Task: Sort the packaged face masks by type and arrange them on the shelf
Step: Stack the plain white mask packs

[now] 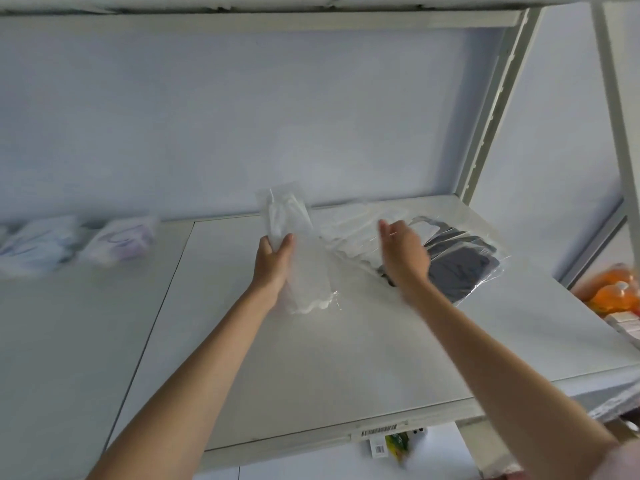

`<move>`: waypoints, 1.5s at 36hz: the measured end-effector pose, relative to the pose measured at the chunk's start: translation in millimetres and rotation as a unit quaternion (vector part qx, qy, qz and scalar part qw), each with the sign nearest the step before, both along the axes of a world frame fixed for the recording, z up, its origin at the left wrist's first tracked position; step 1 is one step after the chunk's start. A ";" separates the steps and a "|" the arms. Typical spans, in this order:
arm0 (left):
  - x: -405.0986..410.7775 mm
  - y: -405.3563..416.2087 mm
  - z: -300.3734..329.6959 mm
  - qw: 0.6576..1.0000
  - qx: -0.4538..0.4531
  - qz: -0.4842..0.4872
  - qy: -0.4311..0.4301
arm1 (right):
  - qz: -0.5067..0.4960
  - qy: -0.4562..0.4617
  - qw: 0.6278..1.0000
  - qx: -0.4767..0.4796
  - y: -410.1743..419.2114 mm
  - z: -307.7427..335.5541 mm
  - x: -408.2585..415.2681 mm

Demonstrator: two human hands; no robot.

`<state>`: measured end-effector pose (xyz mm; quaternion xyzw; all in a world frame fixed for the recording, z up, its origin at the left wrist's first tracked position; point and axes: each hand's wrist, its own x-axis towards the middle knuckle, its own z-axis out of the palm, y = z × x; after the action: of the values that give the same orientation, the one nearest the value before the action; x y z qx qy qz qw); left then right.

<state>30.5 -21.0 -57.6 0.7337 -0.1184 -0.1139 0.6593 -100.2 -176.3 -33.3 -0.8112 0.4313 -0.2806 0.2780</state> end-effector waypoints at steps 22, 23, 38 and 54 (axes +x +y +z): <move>20.3 16.6 6.1 0.999 0.037 0.002 -0.001 | -0.073 0.229 0.964 0.111 -101.6 -8.3 -4.9; 20.3 17.2 6.4 0.999 0.037 0.003 -0.001 | -0.079 0.205 0.965 0.142 -102.7 -5.1 -6.9; 11.0 17.9 17.5 1.000 -0.003 -0.015 0.009 | -0.059 -0.379 0.903 0.192 -56.3 46.6 -16.5; -4.5 15.6 13.9 0.991 -0.075 -0.105 0.030 | 0.121 -0.251 0.915 0.291 69.6 -2.5 55.6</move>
<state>26.1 -5.4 -43.8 0.6618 -0.1832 -0.1956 0.7001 -44.6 -106.7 -35.8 -0.6432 0.3088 -0.3013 0.6325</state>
